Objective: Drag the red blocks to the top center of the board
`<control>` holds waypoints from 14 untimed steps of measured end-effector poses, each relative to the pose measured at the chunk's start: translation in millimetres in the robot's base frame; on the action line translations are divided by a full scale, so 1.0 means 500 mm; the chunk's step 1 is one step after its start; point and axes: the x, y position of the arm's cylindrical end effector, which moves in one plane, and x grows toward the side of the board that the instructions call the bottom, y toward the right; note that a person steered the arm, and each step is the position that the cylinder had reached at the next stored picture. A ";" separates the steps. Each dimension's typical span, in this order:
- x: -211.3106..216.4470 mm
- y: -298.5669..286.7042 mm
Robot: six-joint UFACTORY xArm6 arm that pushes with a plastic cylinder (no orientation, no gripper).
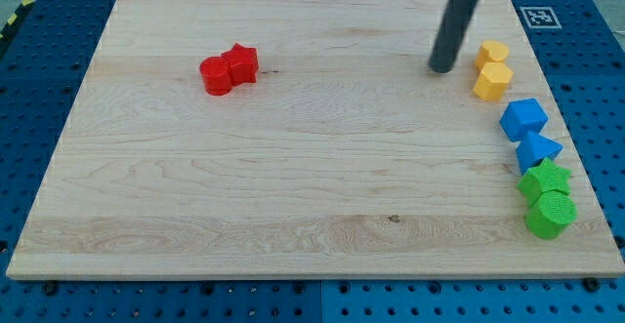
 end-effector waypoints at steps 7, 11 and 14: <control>0.103 -0.635; 0.074 -0.490; 0.012 -0.485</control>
